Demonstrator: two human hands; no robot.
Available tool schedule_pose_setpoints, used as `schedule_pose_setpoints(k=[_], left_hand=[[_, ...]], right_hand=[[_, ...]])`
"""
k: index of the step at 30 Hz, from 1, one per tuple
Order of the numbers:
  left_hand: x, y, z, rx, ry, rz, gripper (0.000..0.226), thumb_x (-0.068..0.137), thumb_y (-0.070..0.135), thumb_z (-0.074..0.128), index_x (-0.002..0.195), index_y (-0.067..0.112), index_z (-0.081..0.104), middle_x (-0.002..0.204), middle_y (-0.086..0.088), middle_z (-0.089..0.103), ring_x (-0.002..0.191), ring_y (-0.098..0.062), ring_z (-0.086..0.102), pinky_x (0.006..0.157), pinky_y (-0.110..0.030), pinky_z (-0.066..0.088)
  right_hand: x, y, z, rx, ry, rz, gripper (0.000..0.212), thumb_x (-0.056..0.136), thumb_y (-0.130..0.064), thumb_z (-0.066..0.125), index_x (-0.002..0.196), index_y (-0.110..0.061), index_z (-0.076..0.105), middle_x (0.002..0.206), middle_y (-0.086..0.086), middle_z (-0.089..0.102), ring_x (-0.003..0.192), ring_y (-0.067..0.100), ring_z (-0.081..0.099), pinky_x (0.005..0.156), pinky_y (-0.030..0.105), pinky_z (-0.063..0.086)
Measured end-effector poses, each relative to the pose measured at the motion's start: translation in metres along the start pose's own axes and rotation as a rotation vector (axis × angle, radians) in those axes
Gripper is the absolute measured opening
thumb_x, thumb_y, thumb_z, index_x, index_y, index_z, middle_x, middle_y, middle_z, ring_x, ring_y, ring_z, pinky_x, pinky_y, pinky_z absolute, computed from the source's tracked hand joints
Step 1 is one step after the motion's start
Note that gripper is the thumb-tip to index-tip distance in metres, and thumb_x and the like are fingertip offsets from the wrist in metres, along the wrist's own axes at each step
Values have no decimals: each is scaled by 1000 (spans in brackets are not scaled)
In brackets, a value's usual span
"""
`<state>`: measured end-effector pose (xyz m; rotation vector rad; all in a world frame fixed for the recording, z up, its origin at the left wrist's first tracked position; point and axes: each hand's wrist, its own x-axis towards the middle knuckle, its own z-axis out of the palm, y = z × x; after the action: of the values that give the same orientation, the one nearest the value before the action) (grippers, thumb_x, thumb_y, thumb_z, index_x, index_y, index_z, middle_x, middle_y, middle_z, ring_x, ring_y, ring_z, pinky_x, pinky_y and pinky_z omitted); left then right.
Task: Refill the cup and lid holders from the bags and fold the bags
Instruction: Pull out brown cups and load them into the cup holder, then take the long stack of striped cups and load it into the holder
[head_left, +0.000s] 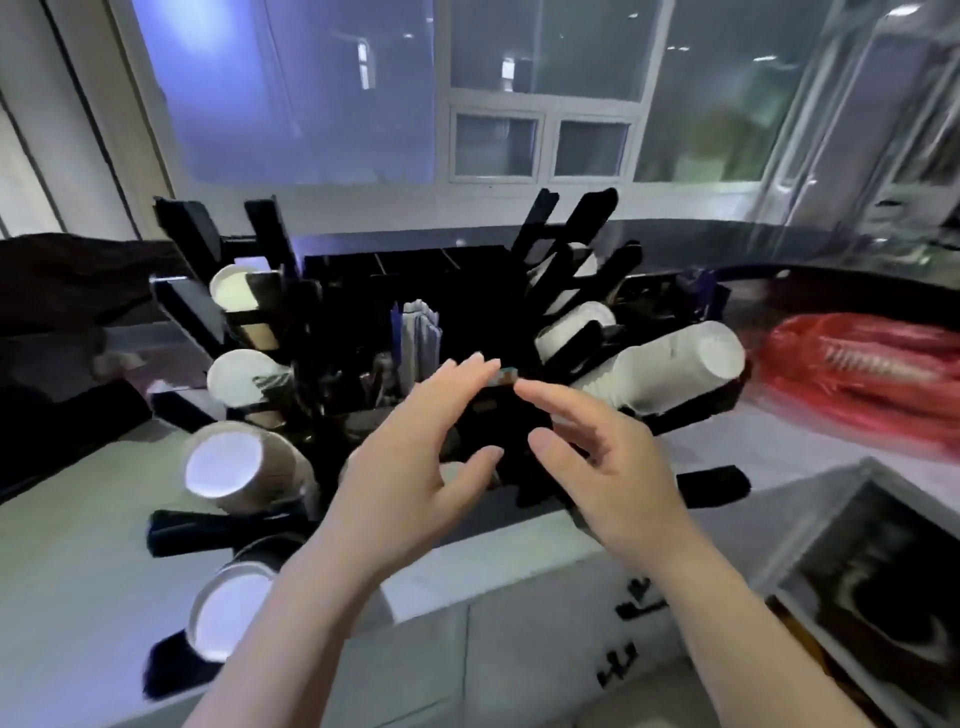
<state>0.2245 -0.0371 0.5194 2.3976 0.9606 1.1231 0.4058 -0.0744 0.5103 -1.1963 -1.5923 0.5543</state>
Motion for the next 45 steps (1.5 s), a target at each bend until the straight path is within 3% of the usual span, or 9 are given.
schedule_pose_setpoints(k=[7,10,14,18,28,32,38,40,45], left_hand=[[60,99,131,-112,-75,143,61,87,35,56,138,48,27,146,25,35,135,14,25,108,-8,22],[82,137,193,-206,-117,157,60,89,34,58,137,51,28,139,40,29,128,25,21,102,-4,26],[105,175,275,-268,-181,179,60,90,30,60,142,41,32,133,44,25,120,33,18,96,7,12],[131,205,343,-322,-288,185,57,91,31,60,134,51,27,129,45,22,118,30,19,93,9,11],[243,233,489,-487,-301,165,55,90,24,61,128,54,34,122,47,30,111,36,25,87,10,18],[306,220,544,-510,-264,113,53,90,22,61,124,54,36,122,43,36,112,31,31,86,7,26],[390,205,609,-478,-256,49,51,88,17,63,133,36,49,129,26,50,120,8,45,100,-17,37],[408,201,626,-471,-271,18,51,88,16,63,132,37,49,132,23,51,124,1,46,105,-27,39],[450,189,666,-423,-278,-12,54,88,13,62,124,50,46,129,29,51,126,1,46,108,-31,37]], right_hand=[[-54,33,-160,-75,240,31,31,90,-22,60,110,-46,60,117,-27,63,114,-2,57,97,33,48],[-86,58,-229,-122,325,92,28,93,-22,59,111,-43,60,116,-22,65,114,-1,57,96,28,49],[-124,89,-310,-184,415,176,25,92,-21,57,113,-36,62,113,-20,66,110,-1,59,90,15,48],[-148,116,-374,-152,529,248,27,93,-15,59,116,-28,63,112,-12,69,106,-1,62,88,14,49],[-123,221,-509,-298,673,377,30,91,-15,61,103,-42,62,106,-20,67,100,-6,61,77,7,47],[-86,275,-555,-339,667,437,25,92,-20,61,108,-38,63,106,-22,66,99,-8,60,75,6,47],[-47,338,-616,-386,706,482,25,91,-20,61,110,-36,64,104,-24,66,97,-11,59,72,13,49],[-35,354,-634,-370,708,503,24,91,-19,61,110,-33,65,104,-21,66,96,-11,59,63,12,52],[18,403,-684,-406,682,478,22,88,-17,64,102,-34,64,97,-23,66,92,-11,61,74,6,46]])
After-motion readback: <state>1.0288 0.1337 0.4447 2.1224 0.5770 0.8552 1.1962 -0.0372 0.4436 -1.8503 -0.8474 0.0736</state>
